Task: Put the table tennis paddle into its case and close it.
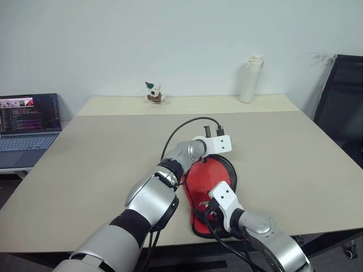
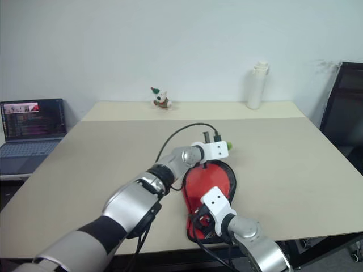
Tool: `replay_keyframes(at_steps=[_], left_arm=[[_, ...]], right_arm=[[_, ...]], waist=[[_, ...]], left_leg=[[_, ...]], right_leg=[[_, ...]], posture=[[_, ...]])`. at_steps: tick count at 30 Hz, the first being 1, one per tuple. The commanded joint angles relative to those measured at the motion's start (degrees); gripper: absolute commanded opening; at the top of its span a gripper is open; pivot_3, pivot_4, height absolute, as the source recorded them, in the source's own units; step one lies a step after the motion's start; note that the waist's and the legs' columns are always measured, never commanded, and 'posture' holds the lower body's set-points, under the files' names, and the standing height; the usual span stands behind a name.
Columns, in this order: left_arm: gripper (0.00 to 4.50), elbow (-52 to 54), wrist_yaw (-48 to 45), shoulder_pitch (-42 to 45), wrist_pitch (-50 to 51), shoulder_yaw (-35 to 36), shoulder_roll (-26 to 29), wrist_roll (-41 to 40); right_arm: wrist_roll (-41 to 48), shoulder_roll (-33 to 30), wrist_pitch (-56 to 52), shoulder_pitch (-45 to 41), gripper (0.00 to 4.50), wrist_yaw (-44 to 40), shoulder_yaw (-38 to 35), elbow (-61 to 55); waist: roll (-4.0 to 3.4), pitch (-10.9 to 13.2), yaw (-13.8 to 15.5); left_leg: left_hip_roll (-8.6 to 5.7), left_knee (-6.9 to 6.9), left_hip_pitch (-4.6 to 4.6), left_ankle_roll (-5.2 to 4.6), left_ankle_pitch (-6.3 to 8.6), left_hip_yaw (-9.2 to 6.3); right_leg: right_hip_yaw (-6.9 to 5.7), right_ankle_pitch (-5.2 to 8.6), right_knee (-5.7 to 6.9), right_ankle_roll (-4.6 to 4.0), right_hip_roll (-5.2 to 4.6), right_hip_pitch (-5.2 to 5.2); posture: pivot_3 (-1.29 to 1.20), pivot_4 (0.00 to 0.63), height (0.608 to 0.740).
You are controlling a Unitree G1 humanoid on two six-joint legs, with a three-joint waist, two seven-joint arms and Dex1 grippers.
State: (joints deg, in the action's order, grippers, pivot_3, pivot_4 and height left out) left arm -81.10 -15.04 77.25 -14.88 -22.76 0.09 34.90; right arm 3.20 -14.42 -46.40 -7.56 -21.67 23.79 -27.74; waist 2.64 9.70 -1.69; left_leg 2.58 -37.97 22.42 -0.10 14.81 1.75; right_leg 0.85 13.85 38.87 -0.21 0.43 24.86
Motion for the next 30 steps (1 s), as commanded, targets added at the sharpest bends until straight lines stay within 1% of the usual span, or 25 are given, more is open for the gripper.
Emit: replay_keyframes(at_steps=[1, 9, 14, 18, 20, 21, 22, 23, 24, 25, 26, 28, 30], left_arm=[[0.01, 1.81, 0.70, 2.97, -1.94, 0.47, -1.13, -0.45], [0.01, 1.78, -3.69, 1.60, -1.01, 2.95, -1.37, -2.95], [0.01, 1.93, -9.02, 0.14, -0.05, 6.17, -1.55, -6.40], [1.31, 2.10, -11.78, -0.43, 0.68, 7.85, -1.16, -8.12], [2.03, 2.22, -13.59, -0.47, 1.80, 10.14, -0.99, -10.51], [2.29, 2.31, -14.34, -0.27, 3.45, 12.63, -1.09, -13.06], [2.75, 2.40, -14.78, 0.04, 5.46, 15.21, -1.24, -15.63], [2.97, 2.51, -14.94, 0.40, 7.18, 17.47, -1.40, -17.78], [3.38, 2.72, -15.11, 0.90, 8.10, 19.27, -1.46, -19.49], [3.68, 2.97, -16.48, 1.49, 8.89, 20.75, -1.42, -21.00], [3.68, 3.21, -18.51, 1.89, 9.43, 21.68, -1.37, -22.09], [3.68, 4.04, -25.63, 2.13, 8.15, 21.55, -0.71, -22.86], [3.68, 4.70, -29.43, 2.05, 7.00, 21.43, -0.05, -23.31]], right_arm=[[0.99, -0.13, -5.37, 3.70, 4.23, -0.80, 4.02, 4.86], [0.86, 0.59, -4.29, 3.05, 4.23, -0.34, 3.65, 6.21], [0.81, 0.89, -3.67, 2.35, 4.23, -0.47, 3.31, 7.12], [0.81, 1.11, -3.06, 1.21, 4.23, -0.72, 2.90, 8.14], [0.80, 1.16, -2.57, 0.40, 4.23, -0.94, 2.49, 8.88], [0.83, 1.19, -2.31, -0.04, 4.23, -1.07, 2.14, 9.33], [0.88, 1.23, -2.17, -0.38, 4.23, -1.13, 1.85, 9.60], [0.96, 1.25, -2.04, -0.66, 4.23, -1.19, 1.56, 9.83], [1.09, 1.24, -1.97, -0.96, 4.23, -1.31, 1.19, 10.05], [1.32, 1.27, -1.91, -1.31, 4.23, -1.48, 0.66, 10.30], [1.55, 1.31, -1.92, -1.64, 4.23, -1.66, 0.09, 10.47], [2.56, 1.07, -3.03, -2.33, 4.23, -2.49, -1.29, 9.44], [3.46, 0.53, -3.89, -2.83, 4.23, -3.23, -2.49, 8.44]], waist=[[0.00, 0.00, -0.01], [0.00, -0.06, -0.04], [0.00, -0.06, -0.08], [0.03, -0.10, -0.17], [0.03, -0.11, -0.28], [0.03, -0.11, -0.34], [0.03, -0.11, -0.39], [0.03, -0.12, -0.40], [0.03, -0.12, -0.40], [0.03, -0.12, -0.40], [0.03, -0.12, -0.41], [0.03, -0.12, -0.40], [0.03, -0.11, -0.39]], left_leg=[[0.00, 0.00, 0.00, 0.00, 0.00, 0.00], [0.00, 0.01, -0.06, 0.00, 0.00, -0.01], [0.03, 0.10, -0.67, 0.03, 0.04, -0.04], [0.03, 0.08, -0.67, 0.04, 0.04, -0.03], [0.03, 0.08, -0.67, 0.04, 0.04, -0.02], [0.04, 0.08, -0.67, 0.04, 0.04, -0.02], [0.04, 0.08, -0.67, 0.04, 0.04, -0.02], [0.04, 0.08, -0.68, 0.04, 0.04, -0.02], [0.05, 0.06, -0.70, 0.05, 0.04, -0.02], [0.05, 0.05, -0.72, 0.05, 0.04, -0.03], [0.04, 0.04, -0.76, 0.05, 0.03, -0.04], [0.03, 0.02, -0.85, 0.06, 0.03, -0.04], [0.02, 0.02, -0.85, 0.06, 0.03, -0.02]], right_leg=[[0.00, 0.00, 0.00, 0.00, 0.00, 0.00], [-0.01, 0.01, 0.00, 0.00, 0.00, -0.06], [-0.07, 0.05, -0.17, 0.01, 0.01, -0.69], [-0.04, 0.05, -0.17, 0.02, 0.01, -0.73], [-0.03, 0.05, -0.16, 0.02, 0.01, -0.77], [-0.03, 0.05, -0.16, 0.02, 0.02, -0.77], [-0.03, 0.05, -0.15, 0.02, 0.02, -0.77], [-0.04, 0.05, -0.12, 0.02, 0.03, -0.77], [-0.03, 0.05, -0.09, 0.02, 0.03, -0.78], [-0.05, 0.05, -0.06, 0.02, 0.03, -0.79], [-0.05, 0.05, -0.04, 0.02, 0.03, -0.79], [-0.06, 0.05, -0.02, 0.03, 0.03, -0.80], [-0.06, 0.05, -0.03, 0.03, 0.03, -0.79]], posture=[[0.00, 0.150, 0.740], [0.00, 0.150, 0.740], [0.00, 0.150, 0.740], [0.00, 0.150, 0.740], [0.00, 0.150, 0.740], [0.00, 0.150, 0.740], [0.00, 0.150, 0.740], [0.00, 0.150, 0.740], [0.00, 0.150, 0.740], [0.00, 0.150, 0.740], [0.00, 0.150, 0.740], [0.00, 0.150, 0.740], [0.00, 0.150, 0.740]])
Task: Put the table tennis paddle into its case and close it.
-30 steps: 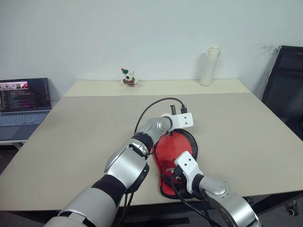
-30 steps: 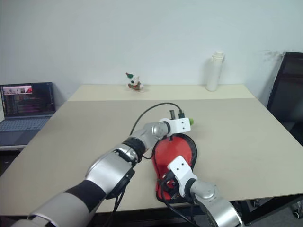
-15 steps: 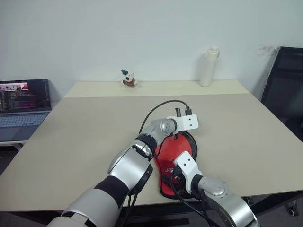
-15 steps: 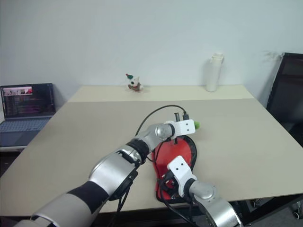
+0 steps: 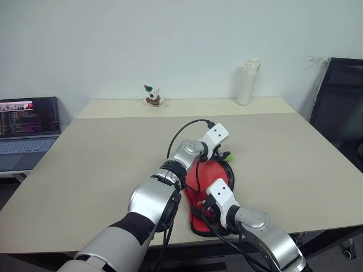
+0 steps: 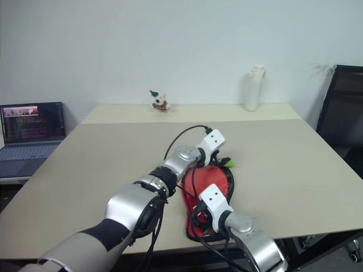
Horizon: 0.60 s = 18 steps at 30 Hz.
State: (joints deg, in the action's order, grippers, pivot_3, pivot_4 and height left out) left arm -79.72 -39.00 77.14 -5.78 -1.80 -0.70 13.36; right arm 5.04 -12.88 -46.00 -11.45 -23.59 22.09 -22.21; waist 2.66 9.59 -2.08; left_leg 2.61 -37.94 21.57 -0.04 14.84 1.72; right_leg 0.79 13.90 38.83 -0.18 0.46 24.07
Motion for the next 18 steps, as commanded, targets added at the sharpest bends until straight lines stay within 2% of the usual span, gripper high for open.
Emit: replay_keyframes(at_steps=[1, 8, 12, 15, 18], left_arm=[[3.68, 3.78, -6.52, 2.05, -2.42, 0.98, 1.28, -2.49], [3.68, 6.48, -12.89, -0.26, -3.65, 2.32, 6.13, -5.88], [3.68, 8.23, -13.18, -2.34, -3.14, 4.21, 11.65, -8.06], [3.68, 9.95, -17.00, -4.87, -1.87, 3.83, 13.21, -9.23], [3.68, 13.40, -23.84, -9.18, -2.48, 1.45, 14.81, -8.90]], right_arm=[[2.35, -1.39, -4.97, 0.81, 4.23, -1.64, -1.77, 1.82], [11.12, -3.05, -13.07, -0.76, 4.23, -4.68, -10.53, -8.65], [19.33, -5.59, -20.03, -2.77, 4.23, -7.85, -17.84, -16.23], [24.21, -8.44, -22.17, -5.04, 4.23, -10.04, -23.93, -17.59], [25.23, -13.23, -20.72, -8.28, 4.23, -11.14, -28.49, -14.48]], waist=[[0.00, 0.00, 0.00], [-0.05, 0.05, 0.09], [-0.14, 0.21, 0.05], [-0.19, 0.28, 0.20], [-0.22, 0.29, 0.34]], left_leg=[[0.00, 0.00, 0.01, 0.00, 0.00, 0.00], [0.02, 0.02, 0.22, 0.00, 0.01, -0.04], [0.03, 0.02, 0.34, 0.03, 0.03, -0.03], [0.05, 0.03, 0.38, 0.04, 0.04, -0.07], [0.02, 0.03, 0.39, 0.06, 0.04, -0.05]], right_leg=[[0.00, 0.00, -0.02, 0.00, 0.00, 0.00], [0.01, 0.00, -0.17, 0.00, 0.00, 0.09], [0.04, 0.00, -0.22, 0.00, -0.01, 0.20], [-0.01, 0.00, -0.23, 0.00, 0.00, 0.23], [-0.03, 0.00, -0.29, 0.00, -0.02, 0.21]], posture=[[0.00, 0.150, 0.740], [0.00, 0.150, 0.740], [0.00, 0.150, 0.740], [0.00, 0.150, 0.740], [0.00, 0.150, 0.740]])
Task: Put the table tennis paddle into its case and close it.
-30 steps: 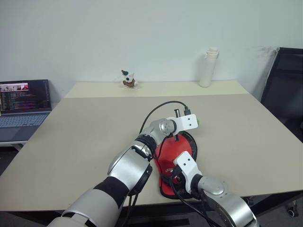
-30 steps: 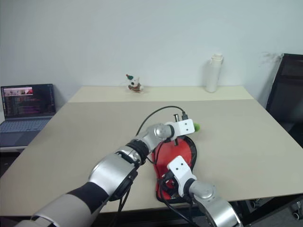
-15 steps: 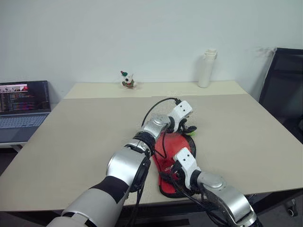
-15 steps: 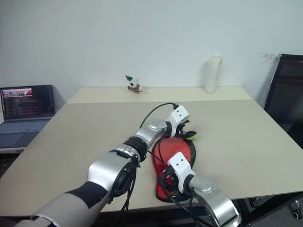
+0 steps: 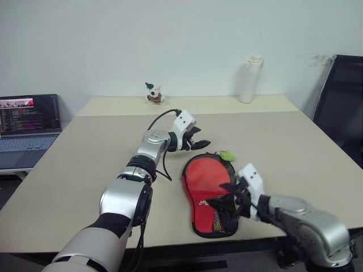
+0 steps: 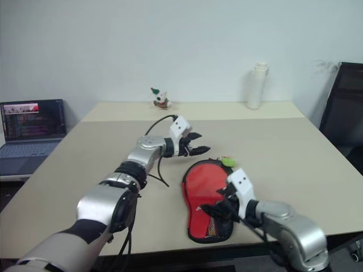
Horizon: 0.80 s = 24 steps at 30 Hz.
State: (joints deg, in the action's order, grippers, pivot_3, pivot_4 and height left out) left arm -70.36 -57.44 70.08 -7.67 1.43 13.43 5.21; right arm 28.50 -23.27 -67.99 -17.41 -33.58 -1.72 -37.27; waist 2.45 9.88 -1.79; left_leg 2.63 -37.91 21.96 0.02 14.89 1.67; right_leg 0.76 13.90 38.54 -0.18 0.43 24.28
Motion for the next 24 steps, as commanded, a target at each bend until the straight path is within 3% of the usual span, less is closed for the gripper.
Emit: replay_keyframes(at_steps=[1, 5, 10, 17, 24], left_arm=[[3.68, 5.17, -6.59, -3.76, -0.98, -2.68, 1.30, -0.29], [3.68, 8.30, -8.48, -8.27, -0.05, -4.90, 1.89, -0.06], [3.68, 9.61, -7.56, -10.13, 1.50, -6.76, -0.23, 0.01], [3.68, 7.15, -5.10, -10.18, 0.90, -9.16, -2.47, 1.40], [3.68, 5.61, -5.99, -12.51, 0.10, -10.71, -1.82, 2.06]], right_arm=[[0.73, -4.49, 2.64, -3.76, 4.23, -0.85, -5.27, 2.98], [-5.62, -8.04, 11.15, -9.96, 4.23, 1.61, -3.35, 15.45], [-11.43, -5.51, 22.38, -17.20, 4.23, 2.18, 1.79, 31.12], [-15.27, -1.61, 31.26, -21.15, 4.23, -0.85, 7.87, 42.53], [-18.50, 0.93, 37.63, -23.91, 4.23, -0.02, 8.56, 51.37]], waist=[[0.00, 0.00, 0.07], [0.00, 0.02, 0.06], [-0.03, 0.06, 0.04], [-0.04, 0.06, -0.02], [-0.05, 0.06, -0.05]], left_leg=[[-0.02, 0.00, 0.00, 0.01, 0.00, 0.01], [-0.02, 0.00, 0.03, 0.00, 0.01, 0.04], [-0.01, 0.02, 0.09, -0.01, 0.01, 0.05], [0.00, 0.00, 0.23, -0.03, 0.02, 0.06], [0.00, -0.01, 0.19, -0.02, 0.02, 0.07]], right_leg=[[0.01, 0.00, -0.01, 0.00, -0.02, -0.01], [0.05, 0.00, -0.05, 0.00, -0.03, 0.01], [0.08, 0.00, -0.02, 0.00, 0.01, 0.08], [0.13, 0.01, -0.06, 0.01, 0.03, 0.15], [0.11, 0.01, -0.02, 0.01, 0.02, 0.15]], posture=[[0.00, 0.150, 0.740], [0.00, 0.150, 0.740], [0.00, 0.150, 0.740], [0.00, 0.150, 0.740], [0.00, 0.150, 0.740]])
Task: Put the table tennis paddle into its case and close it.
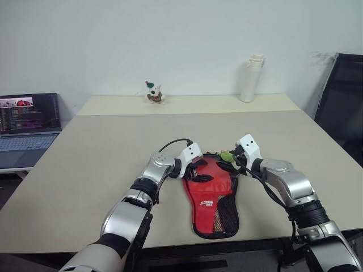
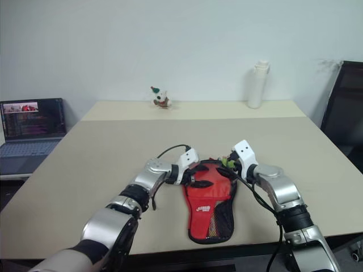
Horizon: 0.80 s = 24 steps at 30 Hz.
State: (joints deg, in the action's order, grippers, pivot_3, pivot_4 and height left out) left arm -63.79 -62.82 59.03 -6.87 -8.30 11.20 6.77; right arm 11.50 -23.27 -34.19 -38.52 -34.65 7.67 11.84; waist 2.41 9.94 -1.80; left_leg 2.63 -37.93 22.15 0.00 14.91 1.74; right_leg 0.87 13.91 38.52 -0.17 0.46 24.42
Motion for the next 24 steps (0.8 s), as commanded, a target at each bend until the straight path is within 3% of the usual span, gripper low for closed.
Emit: replay_keyframes(at_steps=[1, 7, 10, 20, 24], left_arm=[[3.68, -1.04, -0.62, -1.85, -0.87, -1.10, 0.48, 0.59], [3.68, -1.30, -0.27, -2.70, -1.99, -1.95, 0.69, 1.24], [3.72, -1.56, -0.34, -2.63, -2.10, -2.02, 0.74, 1.24], [3.72, -3.73, -0.65, -2.83, -2.91, -3.62, -0.39, 2.69], [3.72, -4.80, 0.10, -2.61, -2.37, -3.56, -1.24, 2.74]], right_arm=[[-2.05, 1.32, 4.65, -3.29, 4.23, 1.45, -0.83, 3.47], [-5.01, 2.75, 8.20, -4.90, 4.23, 2.94, -0.57, 8.64], [-5.88, 2.82, 9.21, -5.40, 3.57, 3.61, -1.01, 10.53], [-6.86, 1.12, 9.85, -6.18, 0.08, 3.15, -1.84, 12.15], [-6.96, -1.55, 9.14, -5.19, 0.03, 2.14, -2.12, 9.83]], waist=[[-0.01, -0.01, -0.08], [-0.02, -0.02, -0.04], [-0.03, -0.03, -0.04], [-0.07, -0.05, -0.03], [-0.08, -0.07, 0.01]], left_leg=[[0.01, 0.00, -0.03, 0.00, 0.00, 0.02], [0.02, 0.00, -0.11, 0.00, 0.00, 0.02], [0.02, 0.00, -0.11, 0.00, 0.00, 0.02], [0.02, 0.01, -0.15, 0.00, 0.00, 0.02], [0.01, 0.00, -0.17, 0.00, 0.00, 0.01]], right_leg=[[0.02, 0.00, 0.01, 0.00, 0.00, 0.00], [0.03, 0.00, 0.05, 0.00, 0.00, -0.04], [0.03, 0.00, 0.05, 0.00, 0.00, -0.05], [0.04, 0.00, 0.06, 0.00, 0.00, -0.08], [0.02, 0.00, 0.05, 0.00, 0.00, -0.12]], posture=[[0.00, 0.150, 0.740], [0.00, 0.150, 0.740], [0.00, 0.150, 0.740], [0.00, 0.150, 0.740], [0.00, 0.150, 0.740]])
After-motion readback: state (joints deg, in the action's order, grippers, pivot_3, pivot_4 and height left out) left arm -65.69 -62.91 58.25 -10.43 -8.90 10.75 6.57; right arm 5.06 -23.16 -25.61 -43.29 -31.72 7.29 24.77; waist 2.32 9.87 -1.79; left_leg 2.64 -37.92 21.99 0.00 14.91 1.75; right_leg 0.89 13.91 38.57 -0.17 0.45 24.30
